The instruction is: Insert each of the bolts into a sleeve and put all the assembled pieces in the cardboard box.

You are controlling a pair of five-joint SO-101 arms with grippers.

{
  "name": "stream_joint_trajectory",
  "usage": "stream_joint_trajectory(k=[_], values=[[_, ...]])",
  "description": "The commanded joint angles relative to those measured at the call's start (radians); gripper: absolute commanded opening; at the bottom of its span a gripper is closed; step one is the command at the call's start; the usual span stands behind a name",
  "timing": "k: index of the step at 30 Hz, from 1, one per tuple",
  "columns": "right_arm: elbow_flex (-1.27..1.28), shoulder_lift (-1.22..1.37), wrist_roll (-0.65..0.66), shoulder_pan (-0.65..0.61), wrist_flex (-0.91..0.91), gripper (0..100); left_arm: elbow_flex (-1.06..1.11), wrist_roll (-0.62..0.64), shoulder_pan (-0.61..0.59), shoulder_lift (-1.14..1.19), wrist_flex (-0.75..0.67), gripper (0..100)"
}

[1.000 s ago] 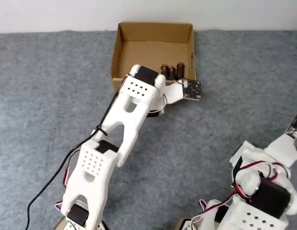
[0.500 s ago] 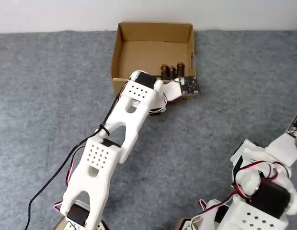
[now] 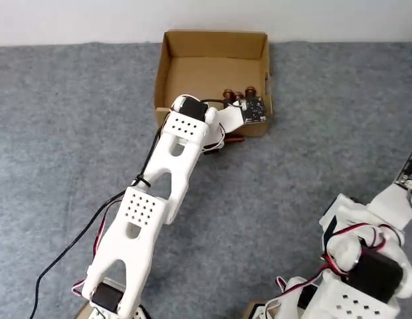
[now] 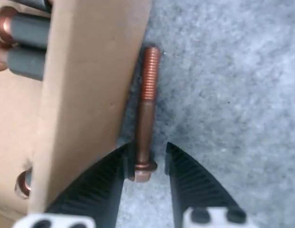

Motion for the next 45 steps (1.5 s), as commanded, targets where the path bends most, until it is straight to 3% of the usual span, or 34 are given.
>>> stream_joint_trajectory(k=[1,4,11,20,25,32,35,38,45], values=[[-0.003,0.002,0.012,0.007,-0.022,0.9,-0.031,-0.066,-0.005,-0.008,0.08,11],[-0.003,0.002,0.012,0.007,-0.022,0.9,-0.027,-0.15,0.017,-0.002,0.218,9],[-0.003,0.002,0.012,0.007,-0.022,0.9,0.137,-0.163,-0.005,-0.075,0.222,4],[-0.003,0.002,0.012,0.007,-0.027,0.9,0.765,-0.167,0.029,-0.493,0.221,4],[-0.003,0.002,0.012,0.007,-0.058,0.9,0.938,-0.175,0.046,-0.683,0.219,4],[-0.003,0.002,0.012,0.005,-0.067,0.9,0.865,-0.14,0.032,-0.789,0.158,5],[-0.003,0.002,0.012,0.005,-0.067,0.9,0.803,-0.06,0.018,-0.766,0.086,13],[-0.003,0.002,0.012,0.005,-0.065,0.9,0.754,0.015,0.015,-0.695,0.038,19],[-0.003,0.002,0.012,0.005,-0.058,0.9,0.461,0.011,0.015,-0.384,0.063,19]])
